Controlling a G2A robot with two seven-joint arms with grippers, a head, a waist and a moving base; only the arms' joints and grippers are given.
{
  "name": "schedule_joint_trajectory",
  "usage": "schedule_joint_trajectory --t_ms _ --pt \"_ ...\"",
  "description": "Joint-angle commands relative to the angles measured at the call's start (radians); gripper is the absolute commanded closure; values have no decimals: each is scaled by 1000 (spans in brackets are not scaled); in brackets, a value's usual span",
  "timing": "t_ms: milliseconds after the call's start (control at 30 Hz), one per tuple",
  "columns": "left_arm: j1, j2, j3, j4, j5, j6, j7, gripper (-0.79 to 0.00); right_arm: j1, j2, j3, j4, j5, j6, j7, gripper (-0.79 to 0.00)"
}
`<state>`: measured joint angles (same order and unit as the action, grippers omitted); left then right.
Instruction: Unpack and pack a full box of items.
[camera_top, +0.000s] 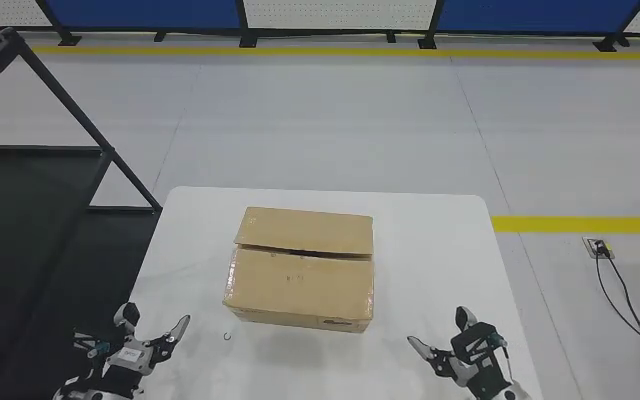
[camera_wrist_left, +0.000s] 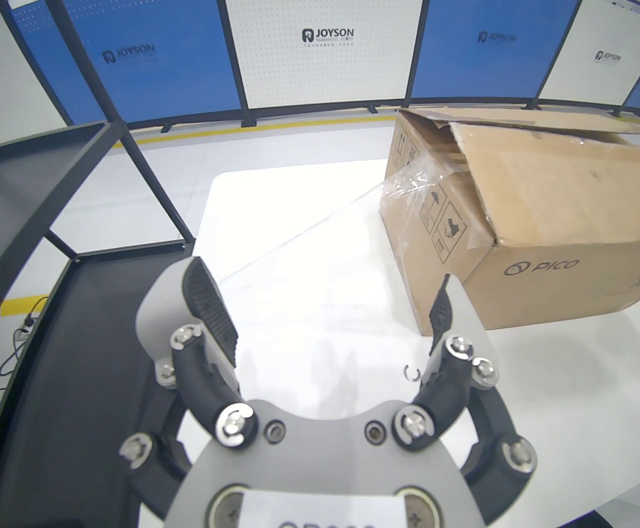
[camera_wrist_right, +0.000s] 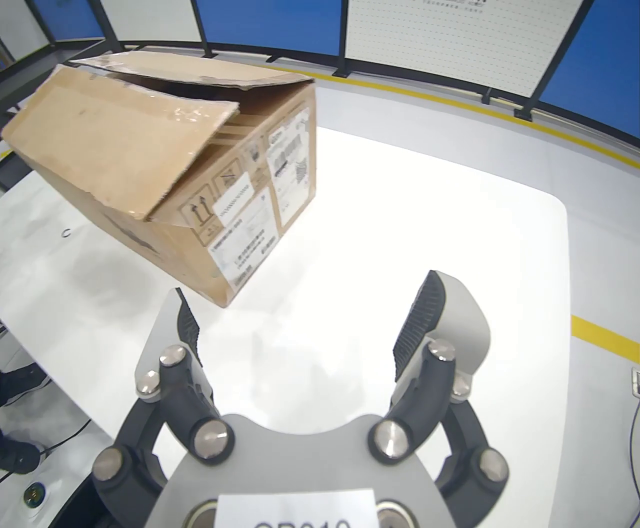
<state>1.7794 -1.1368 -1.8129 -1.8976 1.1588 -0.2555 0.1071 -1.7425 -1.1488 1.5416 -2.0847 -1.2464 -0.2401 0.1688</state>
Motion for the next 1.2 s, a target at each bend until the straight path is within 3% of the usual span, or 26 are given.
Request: schedule_joint_trajectory --t_ms 0,267,433,600,700,867,1167 --pt "0 0 2 1 1 3 1 -785 0 0 0 2 -1 2 -6 -785" --pt "-2 0 5 -2 -3 1 1 -785 0 0 0 2 -1 2 -6 -785" --pt "-67 -2 32 -17 -48 4 -68 -785 49 -2 -28 34 67 -54 1 -785" --pt "-142 3 11 -8 -180 -60 -178 -785 135 -4 -51 50 145 -99 49 -785" --pt "-176 6 -5 -8 -303 -110 -260 -785 187 -3 -55 66 257 -165 81 -785" --pt "-206 17 -39 -13 -482 -166 -447 -785 260 -3 -56 92 484 -167 229 -785" --pt "-206 17 -39 -13 -482 -166 -447 -785 260 -3 -56 92 484 -167 229 -785"
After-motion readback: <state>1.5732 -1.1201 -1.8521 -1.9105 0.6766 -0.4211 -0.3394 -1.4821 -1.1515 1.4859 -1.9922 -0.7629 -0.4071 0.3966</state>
